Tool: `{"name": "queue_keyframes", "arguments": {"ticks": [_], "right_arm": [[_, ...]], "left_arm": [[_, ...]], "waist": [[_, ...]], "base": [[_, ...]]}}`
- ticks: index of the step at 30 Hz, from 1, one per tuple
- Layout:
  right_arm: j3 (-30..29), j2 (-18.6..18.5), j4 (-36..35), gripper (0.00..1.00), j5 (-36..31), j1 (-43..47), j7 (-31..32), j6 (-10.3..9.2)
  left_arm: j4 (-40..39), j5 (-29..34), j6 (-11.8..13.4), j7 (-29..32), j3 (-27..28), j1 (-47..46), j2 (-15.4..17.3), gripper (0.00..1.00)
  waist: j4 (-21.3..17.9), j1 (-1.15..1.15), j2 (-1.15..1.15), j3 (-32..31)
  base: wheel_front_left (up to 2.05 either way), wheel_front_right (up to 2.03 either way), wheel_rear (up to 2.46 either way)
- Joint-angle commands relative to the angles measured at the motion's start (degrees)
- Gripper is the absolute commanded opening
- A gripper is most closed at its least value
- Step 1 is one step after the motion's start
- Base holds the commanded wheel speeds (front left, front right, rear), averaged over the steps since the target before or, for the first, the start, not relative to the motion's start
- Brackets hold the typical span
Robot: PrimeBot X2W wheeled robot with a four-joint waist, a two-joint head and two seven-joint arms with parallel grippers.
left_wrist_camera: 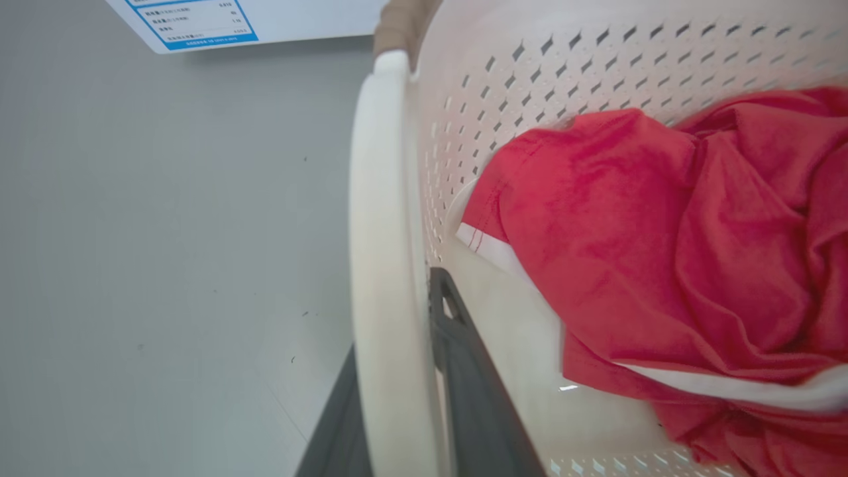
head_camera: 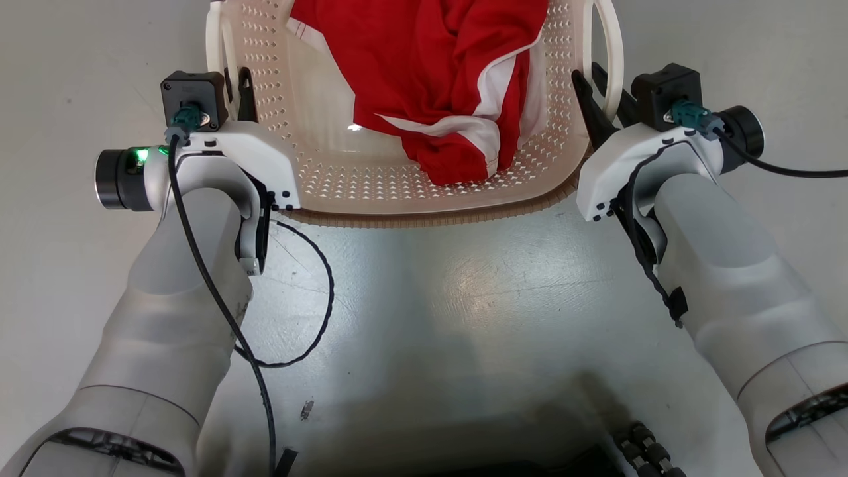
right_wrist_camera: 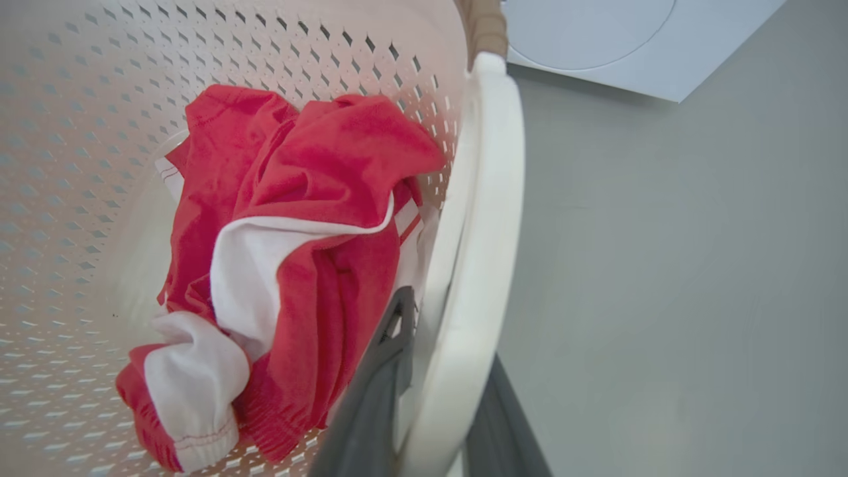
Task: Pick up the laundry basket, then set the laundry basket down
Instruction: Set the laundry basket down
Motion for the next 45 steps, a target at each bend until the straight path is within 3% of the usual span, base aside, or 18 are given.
{"name": "queue_keyframes", "arguments": {"ticks": [1, 33, 34, 35, 36, 37, 38, 45], "right_arm": [[1.33, 1.9, -1.38, 0.0, -1.28, 3.54, -0.81, 1.02], [-2.17, 1.93, -2.12, 0.0, -3.54, 3.06, -0.81, 1.02], [-2.55, 1.93, -2.17, 0.0, -3.82, 2.93, -0.81, 1.02], [-3.14, 1.93, -2.33, 0.09, -4.17, 2.8, -0.81, 1.02], [-3.73, 1.93, -2.5, 0.4, -4.63, 2.73, -0.81, 1.02], [-4.25, 1.93, -2.66, 0.8, -5.08, 2.75, -0.81, 1.02], [-4.92, 1.93, -2.99, 1.0, -5.46, 2.78, -0.81, 1.02], [-7.73, 1.93, -4.98, 1.0, -7.26, 4.11, -0.81, 1.02]], "left_arm": [[-0.76, 1.27, -0.46, -0.44, 0.85, -0.79, 1.03, 0.0], [1.5, 7.36, -2.34, -0.44, 6.86, -2.47, -1.28, 0.0], [1.46, 7.29, -2.15, -0.44, 7.28, -2.45, -1.34, 0.04], [1.44, 7.24, -1.94, -0.44, 7.67, -2.44, -1.42, 0.36], [1.4, 7.35, -1.77, -0.44, 7.89, -2.45, -1.48, 0.64], [1.47, 7.37, -1.52, -0.44, 8.2, -2.46, -1.56, 1.0], [1.5, 7.34, -1.37, -0.44, 8.52, -2.46, -1.65, 1.0], [1.57, 8.31, -1.22, -0.44, 9.17, -2.41, -2.04, 1.0]], "waist": [[0.12, -0.01, 0.0, 0.18], [0.57, -0.01, 0.0, 2.15], [0.55, -0.01, 0.0, 2.19], [0.53, -0.01, 0.0, 2.24], [0.53, -0.01, 0.0, 2.31], [0.55, -0.01, 0.0, 2.37], [0.54, -0.01, 0.0, 2.41], [0.7, -0.01, 0.0, 2.13]], "base": [[0.0, 0.0, 0.0], [0.0, 0.0, 0.0], [0.0, 0.0, 0.0], [0.0, 0.0, 0.0], [0.0, 0.0, 0.0], [0.0, 0.0, 0.0], [0.0, 0.0, 0.0], [0.0, 0.0, 0.0]]}}
